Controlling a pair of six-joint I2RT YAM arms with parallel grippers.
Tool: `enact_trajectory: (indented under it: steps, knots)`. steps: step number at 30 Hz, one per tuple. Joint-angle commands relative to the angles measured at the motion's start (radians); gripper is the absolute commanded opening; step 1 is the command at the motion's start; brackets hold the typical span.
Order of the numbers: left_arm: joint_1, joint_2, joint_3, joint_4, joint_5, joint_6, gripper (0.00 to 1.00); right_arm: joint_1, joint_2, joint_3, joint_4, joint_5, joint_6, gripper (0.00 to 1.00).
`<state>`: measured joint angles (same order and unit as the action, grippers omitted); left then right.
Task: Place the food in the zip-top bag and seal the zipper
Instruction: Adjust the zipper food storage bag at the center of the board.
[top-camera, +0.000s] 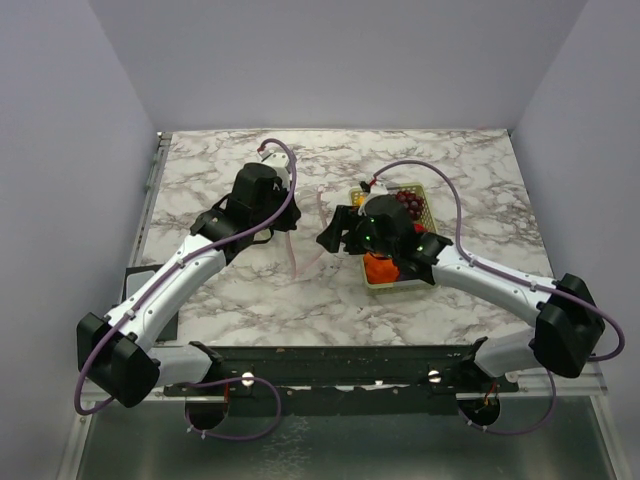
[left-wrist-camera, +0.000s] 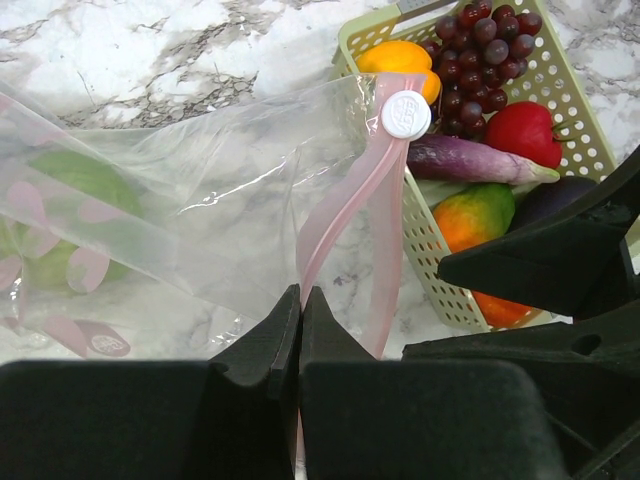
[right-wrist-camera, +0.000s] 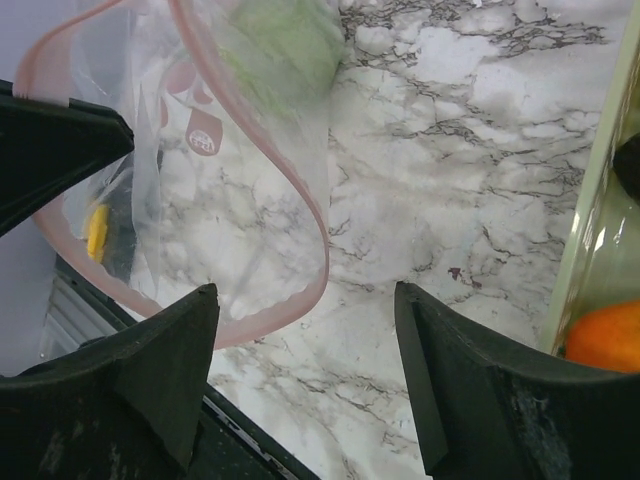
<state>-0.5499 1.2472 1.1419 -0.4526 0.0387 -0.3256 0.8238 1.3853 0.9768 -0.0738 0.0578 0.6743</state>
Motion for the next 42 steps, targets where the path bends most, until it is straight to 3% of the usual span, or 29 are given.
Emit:
enact_trajectory:
  steps: [1,8,13,20,31,42]
  knots:
    - [0.006,-0.023,-0.005,0.022,0.023,-0.011,0.00,0.006,0.034,-0.012,0.051,-0.039,0.044,0.74]
    - [0.007,-0.034,-0.005,0.023,0.035,-0.009,0.00,0.006,0.103,0.023,0.094,-0.019,0.058,0.62]
    - [0.007,-0.039,-0.005,0.022,0.032,-0.007,0.00,0.006,0.166,0.099,0.075,0.009,0.036,0.47]
    - [0.009,-0.071,0.000,0.007,-0.008,0.020,0.00,0.006,0.170,0.175,0.020,0.004,-0.003,0.02]
    - [0.007,-0.110,0.150,-0.143,-0.194,0.071,0.01,0.006,0.078,0.254,-0.091,0.025,-0.088,0.01]
    - [0.007,-0.134,0.299,-0.291,-0.464,0.072,0.01,0.006,-0.022,0.245,-0.173,0.152,-0.159,0.01]
